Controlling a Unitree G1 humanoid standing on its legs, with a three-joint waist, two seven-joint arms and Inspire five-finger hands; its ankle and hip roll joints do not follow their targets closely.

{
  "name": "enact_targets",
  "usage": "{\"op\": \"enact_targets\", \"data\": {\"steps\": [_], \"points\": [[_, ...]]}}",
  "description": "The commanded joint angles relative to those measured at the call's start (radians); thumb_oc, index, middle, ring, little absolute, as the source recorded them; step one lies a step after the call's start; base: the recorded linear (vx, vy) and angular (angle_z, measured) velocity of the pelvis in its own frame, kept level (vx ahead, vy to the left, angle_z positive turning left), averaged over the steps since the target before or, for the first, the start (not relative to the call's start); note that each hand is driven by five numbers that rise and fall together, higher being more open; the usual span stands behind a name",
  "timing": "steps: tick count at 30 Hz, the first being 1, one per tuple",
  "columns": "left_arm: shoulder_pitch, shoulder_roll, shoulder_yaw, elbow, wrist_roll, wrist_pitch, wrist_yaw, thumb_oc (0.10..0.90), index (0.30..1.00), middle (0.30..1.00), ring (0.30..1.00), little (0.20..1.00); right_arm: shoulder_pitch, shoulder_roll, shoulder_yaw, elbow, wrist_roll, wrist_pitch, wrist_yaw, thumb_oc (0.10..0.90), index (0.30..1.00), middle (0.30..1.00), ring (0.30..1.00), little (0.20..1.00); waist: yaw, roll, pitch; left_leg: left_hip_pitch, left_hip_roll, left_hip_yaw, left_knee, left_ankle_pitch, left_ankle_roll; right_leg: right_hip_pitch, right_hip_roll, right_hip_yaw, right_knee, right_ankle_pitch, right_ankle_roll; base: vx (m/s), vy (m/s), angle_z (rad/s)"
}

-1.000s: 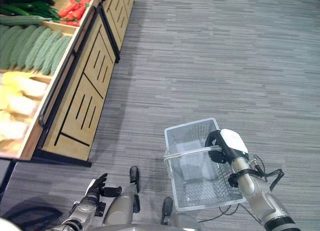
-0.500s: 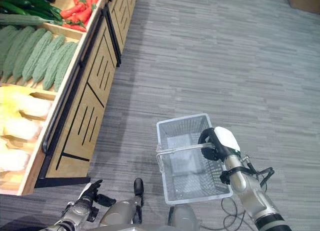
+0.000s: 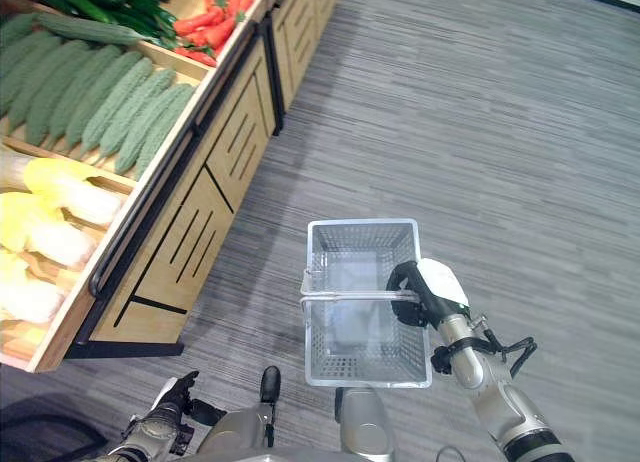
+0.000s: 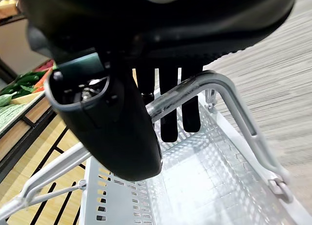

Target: Get the vegetables into the basket

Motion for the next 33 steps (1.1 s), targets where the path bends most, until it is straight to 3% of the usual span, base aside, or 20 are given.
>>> {"op": "enact_targets", "data": {"steps": [1,5,6,8,10,14,15,18,19,21,24,27,28,33], "points": [[0.009,0.020,0.016,-0.015,-0.023,-0.012,0.008,0.900,1.000,1.000,1.000,1.000,-0.067,-0.071,-0.097,-0.138,0.047,-0.092,-0.054,0.400,0.300,0.300,0.300,0.300,0.018,-0.021,-0.035,0.098,-0.036,0.007,0.136,-0.039,-0.038,-0.065,-0.014,0.024,0.143,-0.004,0.023,0.24,-0.230,0.54],[-0.007,0.014,0.016,-0.040,-0.051,-0.005,0.023,0.900,1.000,1.000,1.000,1.000,-0.054,-0.100,-0.112,-0.135,0.063,-0.093,-0.072,0.400,0.300,0.300,0.300,0.300,0.029,-0.028,-0.018,-0.019,0.011,0.072,0.326,0.047,-0.076,0.011,-0.033,-0.063,0.122,-0.044,-0.018,0.16,-0.214,0.61],[-0.007,0.014,0.016,-0.040,-0.051,-0.005,0.023,0.900,1.000,1.000,1.000,1.000,-0.054,-0.100,-0.111,-0.135,0.063,-0.093,-0.072,0.400,0.300,0.300,0.300,0.300,0.028,-0.028,-0.018,-0.020,0.012,0.071,0.327,0.047,-0.076,0.011,-0.033,-0.064,0.122,-0.044,-0.018,0.14,-0.183,0.74],[-0.019,0.014,0.015,-0.051,-0.056,0.001,0.033,0.900,1.000,1.000,1.000,1.000,-0.015,-0.113,-0.146,-0.148,0.054,-0.081,-0.096,0.400,0.300,0.300,0.300,0.300,0.020,-0.028,-0.011,-0.066,0.120,0.241,0.273,0.090,-0.081,0.060,-0.062,-0.137,0.109,-0.084,-0.024,0.16,-0.183,1.15],[-0.029,0.015,0.009,-0.054,-0.051,0.004,0.037,0.900,1.000,1.000,1.000,1.000,0.008,-0.111,-0.169,-0.156,0.051,-0.074,-0.111,0.400,0.300,0.300,0.300,0.300,0.017,-0.016,-0.014,-0.093,0.150,0.342,0.167,0.087,-0.084,0.088,-0.079,-0.196,0.102,-0.109,-0.013,0.14,-0.077,1.15],[-0.030,0.015,0.011,-0.042,-0.032,0.010,0.042,0.900,1.000,1.000,1.000,1.000,0.038,-0.094,-0.195,-0.168,0.039,-0.064,-0.124,0.400,0.300,0.300,0.300,0.300,0.015,0.011,-0.034,-0.138,0.158,0.397,0.011,0.160,-0.111,0.128,-0.094,-0.251,0.098,-0.148,0.007,0.21,0.064,1.04],[-0.028,0.017,0.011,-0.038,-0.024,0.010,0.044,0.900,1.000,1.000,1.000,1.000,0.042,-0.091,-0.198,-0.168,0.036,-0.063,-0.127,0.400,0.300,0.300,0.300,0.300,0.020,0.016,-0.034,-0.162,0.168,0.411,-0.011,0.207,-0.109,0.135,-0.096,-0.269,0.101,-0.145,0.001,0.33,0.116,0.50],[-0.014,0.023,0.012,-0.032,-0.017,0.010,0.041,0.900,1.000,1.000,1.000,1.000,0.050,-0.083,-0.197,-0.167,0.040,-0.063,-0.125,0.400,0.300,0.300,0.300,0.300,0.026,0.013,-0.040,-0.173,0.195,0.445,-0.059,0.251,-0.132,0.193,-0.106,-0.274,0.112,-0.188,0.011,0.33,0.169,0.22],[0.001,0.021,0.018,-0.032,-0.019,0.011,0.038,0.900,1.000,1.000,1.000,1.000,0.051,-0.072,-0.184,-0.166,0.038,-0.059,-0.113,0.400,0.300,0.300,0.300,0.300,0.037,0.013,-0.044,-0.165,0.193,0.465,-0.050,0.242,-0.112,0.217,-0.112,-0.285,0.120,-0.194,0.015,0.20,0.194,-0.04],[0.002,0.023,0.019,-0.031,-0.019,0.012,0.034,0.900,1.000,1.000,1.000,1.000,0.046,-0.065,-0.177,-0.160,0.036,-0.054,-0.107,0.400,0.300,0.300,0.300,0.300,0.040,0.010,-0.049,-0.162,0.183,0.462,-0.045,0.235,-0.105,0.228,-0.121,-0.279,0.123,-0.194,0.018,0.18,0.174,-0.09],[0.011,0.029,0.024,-0.040,-0.022,0.010,0.028,0.900,1.000,1.000,1.000,1.000,0.036,-0.043,-0.166,-0.154,0.035,-0.049,-0.096,0.400,0.300,0.300,0.300,0.300,0.053,-0.015,-0.054,-0.161,0.145,0.461,-0.010,0.187,-0.079,0.247,-0.161,-0.257,0.126,-0.174,0.039,0.24,0.255,-0.15],[0.014,0.039,0.024,-0.054,-0.029,0.010,0.026,0.900,1.000,1.000,1.000,1.000,0.014,-0.021,-0.140,-0.134,0.030,-0.042,-0.085,0.400,0.300,0.300,0.300,0.300,0.069,-0.041,-0.055,-0.156,0.108,0.463,0.004,0.149,-0.052,0.240,-0.198,-0.228,0.138,-0.117,0.064,0.17,0.246,0.19],[0.012,0.048,0.024,-0.064,-0.034,0.007,0.025,0.900,1.000,1.000,1.000,1.000,-0.016,-0.011,-0.122,-0.128,0.030,-0.039,-0.084,0.400,0.300,0.300,0.300,0.300,0.077,-0.056,-0.053,-0.150,0.084,0.469,-0.001,0.130,-0.035,0.219,-0.224,-0.217,0.164,-0.064,0.082,0.10,0.229,0.17],[0.000,0.071,0.023,-0.056,-0.035,0.008,0.023,0.900,1.000,1.000,1.000,1.000,-0.037,0.001,-0.109,-0.120,0.028,-0.042,-0.081,0.400,0.300,0.300,0.300,0.300,0.071,-0.062,-0.045,-0.119,0.046,0.456,-0.047,0.115,-0.004,0.158,-0.225,-0.154,0.301,-0.025,0.086,0.08,0.200,0.14]]}}
